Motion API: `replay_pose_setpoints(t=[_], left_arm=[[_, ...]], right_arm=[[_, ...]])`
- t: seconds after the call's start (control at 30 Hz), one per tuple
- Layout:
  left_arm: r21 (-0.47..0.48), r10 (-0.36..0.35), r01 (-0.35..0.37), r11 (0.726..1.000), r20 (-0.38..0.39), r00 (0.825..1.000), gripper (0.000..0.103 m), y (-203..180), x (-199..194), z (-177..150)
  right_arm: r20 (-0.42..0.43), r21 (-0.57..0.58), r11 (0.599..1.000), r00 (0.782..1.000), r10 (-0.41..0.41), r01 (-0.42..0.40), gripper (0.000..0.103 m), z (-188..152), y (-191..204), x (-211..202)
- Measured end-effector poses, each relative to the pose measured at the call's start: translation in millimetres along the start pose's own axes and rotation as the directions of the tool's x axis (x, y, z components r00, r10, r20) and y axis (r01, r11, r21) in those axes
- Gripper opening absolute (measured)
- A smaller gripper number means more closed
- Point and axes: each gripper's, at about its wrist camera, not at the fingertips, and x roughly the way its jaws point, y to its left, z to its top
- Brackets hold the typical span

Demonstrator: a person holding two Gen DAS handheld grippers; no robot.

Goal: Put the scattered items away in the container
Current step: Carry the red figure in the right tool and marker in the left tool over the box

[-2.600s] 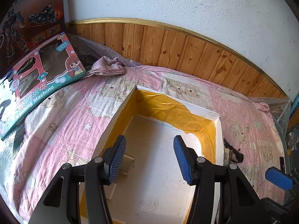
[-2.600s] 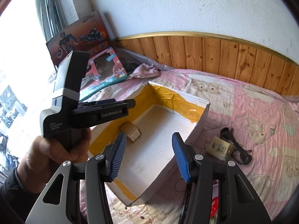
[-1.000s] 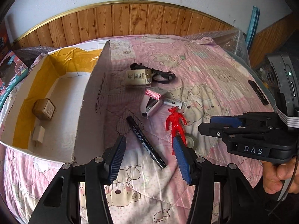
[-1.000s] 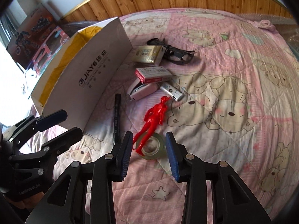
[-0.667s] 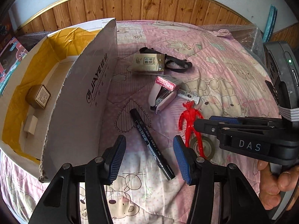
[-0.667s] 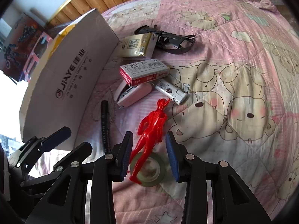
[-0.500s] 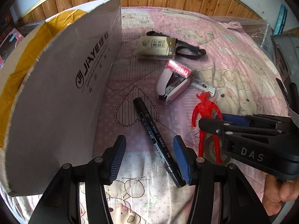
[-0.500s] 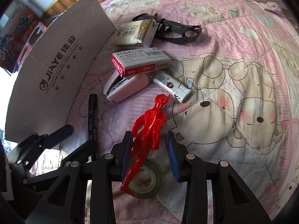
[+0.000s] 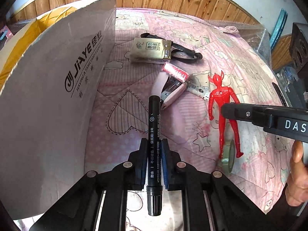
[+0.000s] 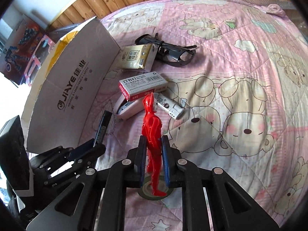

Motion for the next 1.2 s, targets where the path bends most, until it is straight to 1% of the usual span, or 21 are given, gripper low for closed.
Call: replay_pose_setpoints(t=[0.07,0.23,0.53,0.9,1.2], left_arm=[[0.012,-0.011,0.011,1.000,0.017,1.000,0.014,-6.9,-8.4,5.0],[0.044,-0.020,0.017,0.999,0.072,0.997,0.014,-19.9,-29.0,11.2],[0.048,-0.018,0.012,0.999,0.121,0.992,0.014,-23.0,-49.8,23.3],[0.050,-0.015,0.007,0.999,0.155,0.988,0.014,-22.8,-73.3,21.3],[0.029,-0.030,0.024,0.999,0.211,0.977,0.014,-16.8,-105.5,22.4]], right_arm=[[0.001,0.008,1.000,1.000,0.006,-0.006,0.016,0.9,-3.9,-1.4],[0.007,0.040,0.998,0.998,0.057,-0.058,0.016,4.0,-8.0,-7.2],[0.060,0.018,0.994,0.993,0.103,-0.104,0.016,4.4,9.2,-33.4],[0.098,0.004,0.995,0.990,0.104,-0.105,0.016,-2.5,29.0,-51.6],[0.170,-0.046,0.995,0.981,0.093,-0.087,0.016,-4.9,59.6,-74.0]])
